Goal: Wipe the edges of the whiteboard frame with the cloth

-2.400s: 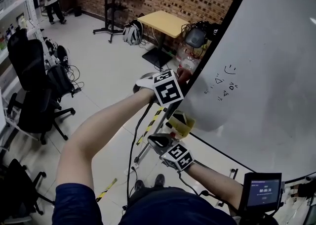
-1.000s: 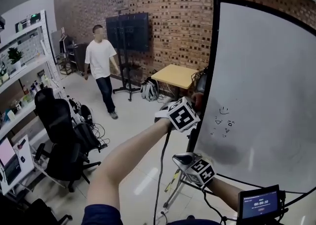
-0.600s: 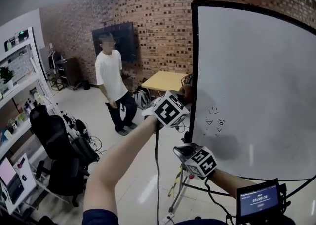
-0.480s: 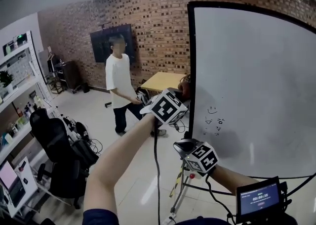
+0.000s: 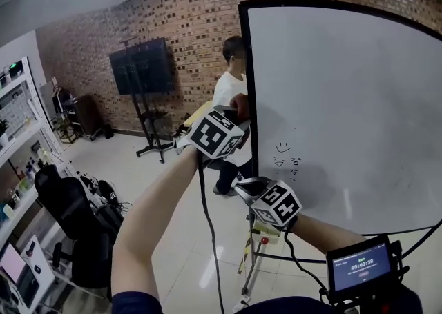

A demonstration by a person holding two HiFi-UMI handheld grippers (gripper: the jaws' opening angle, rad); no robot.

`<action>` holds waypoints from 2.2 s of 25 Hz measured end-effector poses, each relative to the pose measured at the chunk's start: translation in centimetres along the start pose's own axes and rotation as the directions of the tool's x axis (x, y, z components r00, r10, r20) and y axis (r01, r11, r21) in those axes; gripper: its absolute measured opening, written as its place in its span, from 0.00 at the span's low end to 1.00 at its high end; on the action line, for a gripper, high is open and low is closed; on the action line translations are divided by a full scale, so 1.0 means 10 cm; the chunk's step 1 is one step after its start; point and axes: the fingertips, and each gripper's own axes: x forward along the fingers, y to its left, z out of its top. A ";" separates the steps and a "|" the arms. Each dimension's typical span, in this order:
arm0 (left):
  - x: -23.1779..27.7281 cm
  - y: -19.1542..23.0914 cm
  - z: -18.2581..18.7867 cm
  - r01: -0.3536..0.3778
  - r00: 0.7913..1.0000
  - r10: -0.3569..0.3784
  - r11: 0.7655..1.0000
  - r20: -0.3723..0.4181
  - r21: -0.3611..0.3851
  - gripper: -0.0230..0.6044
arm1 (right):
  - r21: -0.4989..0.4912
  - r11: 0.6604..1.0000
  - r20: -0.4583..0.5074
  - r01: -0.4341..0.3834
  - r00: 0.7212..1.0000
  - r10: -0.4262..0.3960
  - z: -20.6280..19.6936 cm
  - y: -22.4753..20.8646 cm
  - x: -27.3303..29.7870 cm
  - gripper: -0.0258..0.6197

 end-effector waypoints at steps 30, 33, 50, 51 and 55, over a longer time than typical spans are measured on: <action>-0.63 1.04 1.44 -0.070 0.966 0.105 0.986 0.237 -0.152 0.15 | -0.115 0.993 0.164 0.010 0.986 0.009 1.08 -0.19 -0.01 0.06; -0.69 1.16 1.60 -0.056 0.951 0.120 0.973 0.284 -0.223 0.15 | -0.116 0.993 0.179 0.021 0.984 0.000 1.15 -0.20 -0.05 0.06; -0.85 1.56 2.18 -0.269 0.958 0.196 0.864 0.207 0.425 0.15 | -0.026 0.998 0.209 0.062 0.976 -0.055 0.82 -0.06 -0.35 0.06; -0.85 1.58 2.19 -0.266 0.962 0.200 0.839 0.184 0.476 0.15 | -0.014 0.998 0.207 0.064 0.977 -0.060 0.78 -0.07 -0.34 0.06; -0.89 1.59 2.19 -0.230 0.971 0.223 0.751 0.091 0.619 0.15 | 0.020 0.997 0.220 0.071 0.973 -0.074 0.68 -0.07 -0.36 0.06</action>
